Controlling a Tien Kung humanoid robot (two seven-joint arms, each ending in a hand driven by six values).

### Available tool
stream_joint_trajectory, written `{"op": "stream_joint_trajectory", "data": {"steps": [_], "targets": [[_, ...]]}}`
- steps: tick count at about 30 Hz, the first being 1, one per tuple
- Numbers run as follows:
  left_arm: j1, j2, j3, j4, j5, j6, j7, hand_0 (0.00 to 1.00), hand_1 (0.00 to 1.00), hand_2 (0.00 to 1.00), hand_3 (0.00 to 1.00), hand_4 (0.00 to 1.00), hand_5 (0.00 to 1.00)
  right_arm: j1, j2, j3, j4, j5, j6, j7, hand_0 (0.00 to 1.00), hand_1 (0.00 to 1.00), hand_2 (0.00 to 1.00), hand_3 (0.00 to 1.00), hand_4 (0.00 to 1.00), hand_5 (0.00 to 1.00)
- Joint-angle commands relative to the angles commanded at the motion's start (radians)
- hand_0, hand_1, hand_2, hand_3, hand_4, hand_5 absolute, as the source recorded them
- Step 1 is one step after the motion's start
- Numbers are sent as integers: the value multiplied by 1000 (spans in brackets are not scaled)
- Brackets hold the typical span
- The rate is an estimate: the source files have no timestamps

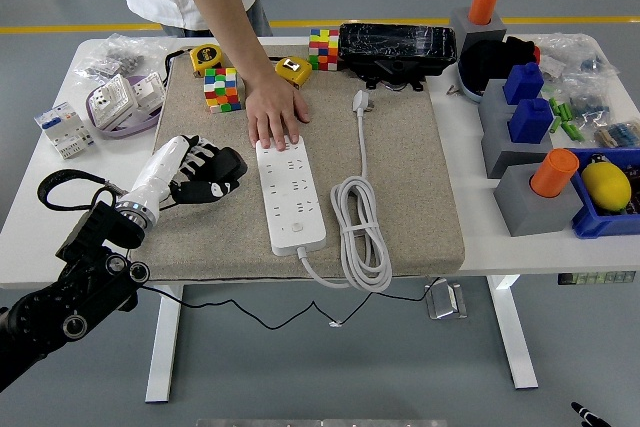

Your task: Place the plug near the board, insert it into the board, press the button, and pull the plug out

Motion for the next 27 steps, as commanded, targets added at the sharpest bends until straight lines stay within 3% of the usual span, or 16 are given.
{"op": "stream_joint_trajectory", "data": {"steps": [4,12,27], "targets": [[-17,10,22,-22,-19,-55,-34,364,377,419,531,716,11,1,-1,-2,1,1,0,0,612,641,650,552,944,496],[-64,13,95,5,-11,-109,-53,381,386,423,529,715,8,2,-1,-1,0,3,1,0,611,641,650,552,943,495],[-123,5,176,93,-24,-113,-62,440,430,436,530,717,13,4,-2,-6,1,6,2,0,611,641,650,552,944,494]]}}
